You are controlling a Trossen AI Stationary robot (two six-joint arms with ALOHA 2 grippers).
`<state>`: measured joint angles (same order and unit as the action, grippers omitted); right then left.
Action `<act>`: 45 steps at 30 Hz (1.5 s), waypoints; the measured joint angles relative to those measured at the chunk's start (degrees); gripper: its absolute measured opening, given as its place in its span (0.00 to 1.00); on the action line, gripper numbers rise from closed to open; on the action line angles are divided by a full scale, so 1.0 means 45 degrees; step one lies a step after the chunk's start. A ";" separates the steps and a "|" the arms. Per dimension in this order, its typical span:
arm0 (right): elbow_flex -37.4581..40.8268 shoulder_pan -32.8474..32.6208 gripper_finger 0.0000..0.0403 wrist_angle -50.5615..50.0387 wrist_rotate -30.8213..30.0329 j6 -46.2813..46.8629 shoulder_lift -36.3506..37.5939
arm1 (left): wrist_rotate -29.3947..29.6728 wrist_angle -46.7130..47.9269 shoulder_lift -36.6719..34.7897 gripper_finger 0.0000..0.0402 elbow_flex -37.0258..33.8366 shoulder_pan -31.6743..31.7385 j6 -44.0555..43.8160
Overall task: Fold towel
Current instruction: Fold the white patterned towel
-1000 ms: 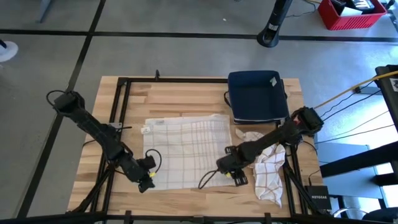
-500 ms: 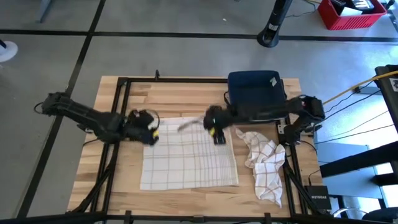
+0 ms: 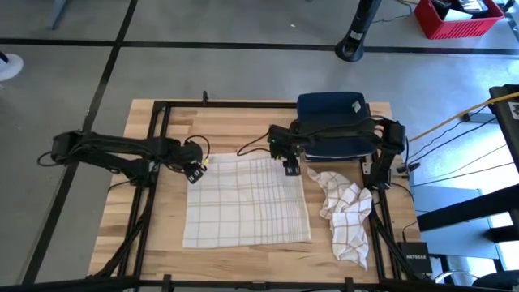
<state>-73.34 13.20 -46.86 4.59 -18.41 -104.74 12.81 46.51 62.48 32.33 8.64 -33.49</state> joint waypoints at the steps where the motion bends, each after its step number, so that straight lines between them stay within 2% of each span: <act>1: 0.0000 -0.0012 0.53 0.0024 -0.0001 0.0006 -0.0034 | -0.0104 0.0057 0.0000 0.45 -0.0051 0.0184 0.0165; 7: -0.0005 -0.0012 0.53 0.0581 0.0225 0.0037 -0.0040 | -0.0025 -0.0345 0.0036 0.45 -0.0380 0.1710 0.0519; 11: -0.0015 -0.0012 0.53 0.0927 0.0225 0.0001 -0.0035 | -0.1432 -0.1230 0.0085 0.45 -0.1081 0.2898 0.0990; 14: -0.0015 -0.0012 0.53 0.0919 0.0230 -0.0021 -0.0035 | -0.1834 -0.1876 0.0120 0.45 -0.1322 0.3303 0.0916; 18: -0.0015 -0.0012 0.53 0.0918 0.0230 -0.0029 -0.0031 | -0.2266 -0.2102 0.0117 0.45 -0.1344 0.3352 0.0923; 22: -0.0015 -0.0012 0.53 0.0919 0.0230 -0.0079 -0.0030 | -0.3593 -0.2105 0.0117 0.45 -0.1344 0.3342 0.1047; 27: -0.0015 -0.0012 0.53 0.0924 0.0225 -0.0322 -0.0025 | -0.3801 -0.2124 0.0117 0.45 -0.1344 0.3332 0.1208; 32: -0.0015 -0.0012 0.53 0.0487 0.0225 -0.0427 -0.0021 | -0.4577 -0.2115 0.0102 0.45 -0.1272 0.3332 0.1499; 38: -0.0015 -0.0010 0.53 -0.0431 0.0228 -0.0832 -0.0021 | -0.4631 -0.2251 0.0097 0.45 -0.1189 0.3332 0.1954; 41: -0.0015 0.0084 0.53 -0.0650 0.0085 -0.0845 -0.0021 | -0.4626 -0.2269 0.0097 0.41 -0.1212 0.3327 0.1929; 45: 0.0100 0.0431 0.53 -0.0206 -0.0039 -0.0807 -0.0035 | -0.4621 -0.2264 0.0092 0.31 -0.1261 0.3311 0.1870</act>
<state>-72.89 15.14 -47.78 4.42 -22.04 -104.90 -7.99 36.32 62.89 26.65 23.54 -25.07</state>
